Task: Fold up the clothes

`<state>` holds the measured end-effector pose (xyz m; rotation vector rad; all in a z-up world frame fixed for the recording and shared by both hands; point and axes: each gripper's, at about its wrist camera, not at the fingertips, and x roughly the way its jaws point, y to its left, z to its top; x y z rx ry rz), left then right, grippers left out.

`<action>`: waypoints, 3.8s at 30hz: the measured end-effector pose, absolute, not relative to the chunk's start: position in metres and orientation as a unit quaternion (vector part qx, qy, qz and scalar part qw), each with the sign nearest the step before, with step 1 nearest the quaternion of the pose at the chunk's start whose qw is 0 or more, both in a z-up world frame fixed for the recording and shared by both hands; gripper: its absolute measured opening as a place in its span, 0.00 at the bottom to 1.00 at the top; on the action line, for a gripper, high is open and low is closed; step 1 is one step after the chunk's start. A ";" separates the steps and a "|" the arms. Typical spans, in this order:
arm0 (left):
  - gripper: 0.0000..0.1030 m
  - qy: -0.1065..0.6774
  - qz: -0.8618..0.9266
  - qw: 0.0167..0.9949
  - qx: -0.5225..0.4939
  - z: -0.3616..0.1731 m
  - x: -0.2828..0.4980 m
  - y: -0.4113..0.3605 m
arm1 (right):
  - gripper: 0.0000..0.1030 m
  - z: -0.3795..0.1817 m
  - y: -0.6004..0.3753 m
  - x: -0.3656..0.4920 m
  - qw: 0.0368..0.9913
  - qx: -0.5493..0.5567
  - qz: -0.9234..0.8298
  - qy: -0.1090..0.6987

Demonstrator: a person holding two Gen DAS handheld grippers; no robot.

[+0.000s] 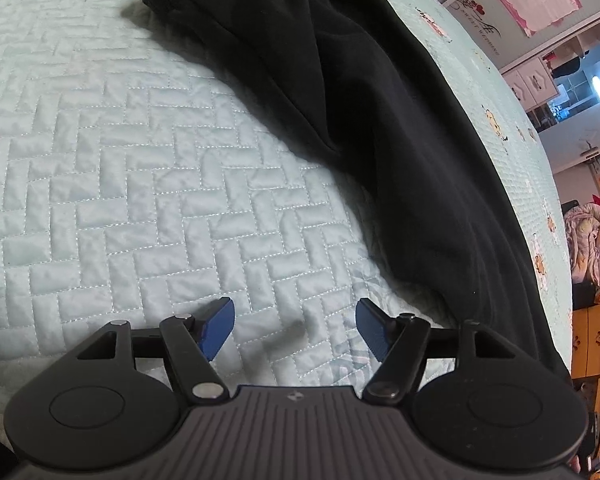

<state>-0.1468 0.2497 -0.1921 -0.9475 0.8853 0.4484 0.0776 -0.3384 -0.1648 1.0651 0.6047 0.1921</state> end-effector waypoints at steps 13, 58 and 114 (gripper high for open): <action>0.68 0.412 0.213 0.771 -0.437 -0.191 -0.153 0.250 | 0.13 -0.161 -0.324 0.133 0.752 0.554 0.158 0.320; 0.73 0.211 0.273 0.737 -0.582 -0.209 -0.151 0.399 | 0.45 -0.139 -0.087 -0.004 0.857 0.264 0.298 0.327; 0.64 0.192 0.248 0.765 -0.562 -0.216 -0.183 0.424 | 0.44 -0.201 -0.001 -0.030 0.740 0.375 0.352 0.433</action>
